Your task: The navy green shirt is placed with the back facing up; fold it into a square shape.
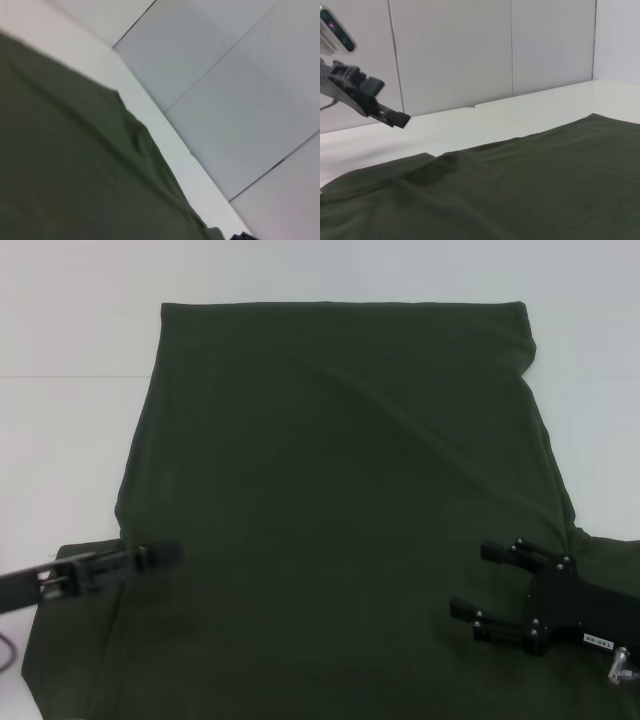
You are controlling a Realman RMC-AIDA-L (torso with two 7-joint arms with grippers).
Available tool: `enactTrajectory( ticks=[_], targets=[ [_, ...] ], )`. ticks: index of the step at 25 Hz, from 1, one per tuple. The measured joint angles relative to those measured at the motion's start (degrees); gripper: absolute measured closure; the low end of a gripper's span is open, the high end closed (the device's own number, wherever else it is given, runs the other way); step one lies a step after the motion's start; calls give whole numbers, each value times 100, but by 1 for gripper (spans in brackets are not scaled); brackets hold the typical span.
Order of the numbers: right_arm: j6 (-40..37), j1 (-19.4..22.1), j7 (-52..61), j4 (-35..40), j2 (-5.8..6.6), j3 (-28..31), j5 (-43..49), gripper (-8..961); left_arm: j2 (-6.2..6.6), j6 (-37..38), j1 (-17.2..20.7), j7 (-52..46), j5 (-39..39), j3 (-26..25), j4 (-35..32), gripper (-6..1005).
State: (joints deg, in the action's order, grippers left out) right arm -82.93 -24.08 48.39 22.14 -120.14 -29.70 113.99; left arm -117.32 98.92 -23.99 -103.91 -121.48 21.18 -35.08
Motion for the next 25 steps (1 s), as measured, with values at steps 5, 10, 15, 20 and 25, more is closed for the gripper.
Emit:
enactTrajectory(
  ticks=[5, 10, 15, 20, 25],
  targets=[
    [-1, -27, 59, 0, 0, 0, -3, 54, 266, 216, 60, -2090, -356, 119, -747, 97],
    [5, -104, 298, 33, 8, 0, -8, 54, 427, 433, 82, -3345, -1178, 138, -1409, 101],
    [45, -129, 318, 64, 25, 0, -9, 54, 723, 738, 137, -3751, -1563, 94, -1354, 105],
    [75, -149, 293, 70, 29, -1, -25, 54, 845, 987, 227, -3715, -1536, 41, -1305, 109],
    [77, -156, 279, 72, 27, 0, -108, 54, 793, 820, 237, -3642, -1592, 50, -1284, 112]
  ],
)
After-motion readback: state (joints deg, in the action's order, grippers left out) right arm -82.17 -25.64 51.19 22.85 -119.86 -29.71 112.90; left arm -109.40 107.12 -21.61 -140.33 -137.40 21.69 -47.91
